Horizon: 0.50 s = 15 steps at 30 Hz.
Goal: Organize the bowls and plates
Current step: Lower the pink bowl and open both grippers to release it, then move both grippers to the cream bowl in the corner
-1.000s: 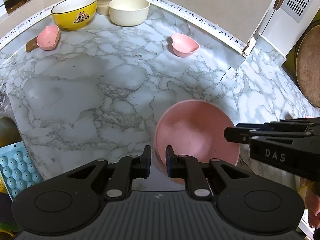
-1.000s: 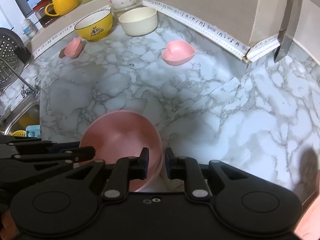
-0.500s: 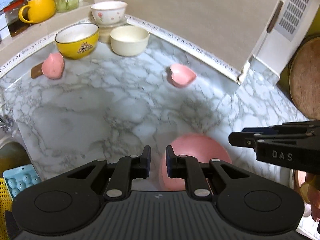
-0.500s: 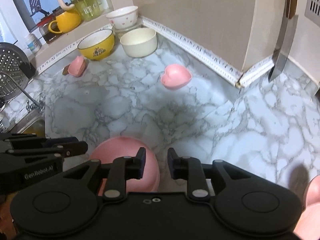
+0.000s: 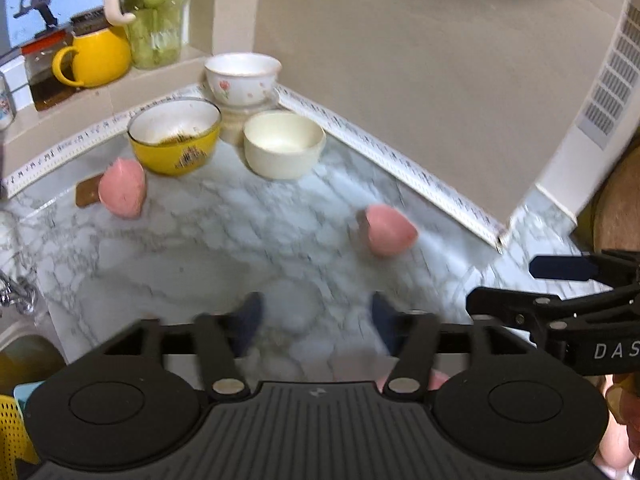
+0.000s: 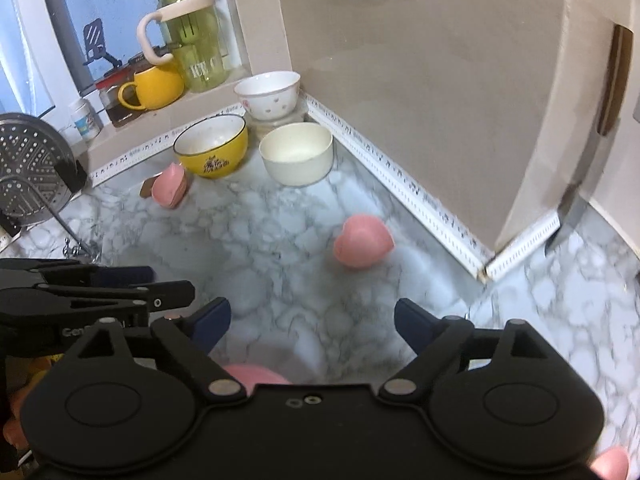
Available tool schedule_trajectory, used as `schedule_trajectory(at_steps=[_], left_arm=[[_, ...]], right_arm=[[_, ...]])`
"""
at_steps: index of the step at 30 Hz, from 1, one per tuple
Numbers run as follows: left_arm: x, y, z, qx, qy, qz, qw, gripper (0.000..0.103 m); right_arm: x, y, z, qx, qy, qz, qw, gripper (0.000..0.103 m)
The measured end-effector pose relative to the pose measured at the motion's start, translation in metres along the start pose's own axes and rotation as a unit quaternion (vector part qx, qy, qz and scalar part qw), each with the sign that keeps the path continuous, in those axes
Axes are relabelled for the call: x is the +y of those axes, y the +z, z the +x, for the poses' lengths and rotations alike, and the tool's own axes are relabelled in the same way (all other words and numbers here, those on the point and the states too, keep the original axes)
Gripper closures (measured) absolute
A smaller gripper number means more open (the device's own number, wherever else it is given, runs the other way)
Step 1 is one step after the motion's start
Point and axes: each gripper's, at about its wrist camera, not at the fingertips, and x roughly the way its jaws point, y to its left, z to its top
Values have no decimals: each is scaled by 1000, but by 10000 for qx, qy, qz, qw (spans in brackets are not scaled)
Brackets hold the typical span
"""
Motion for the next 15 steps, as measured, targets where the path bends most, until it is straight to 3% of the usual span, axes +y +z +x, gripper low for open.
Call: schedule_trajectory(at_steps=[6,15], left_arm=[[11,36,21,-34,61,-179,9998,28],[44,96,54,-234,208,-746,9967,27]], right_arm=[[-8,27,21,-133,-27,142,9998,1],[-16,67,66,-75,-35,536,9985,1]])
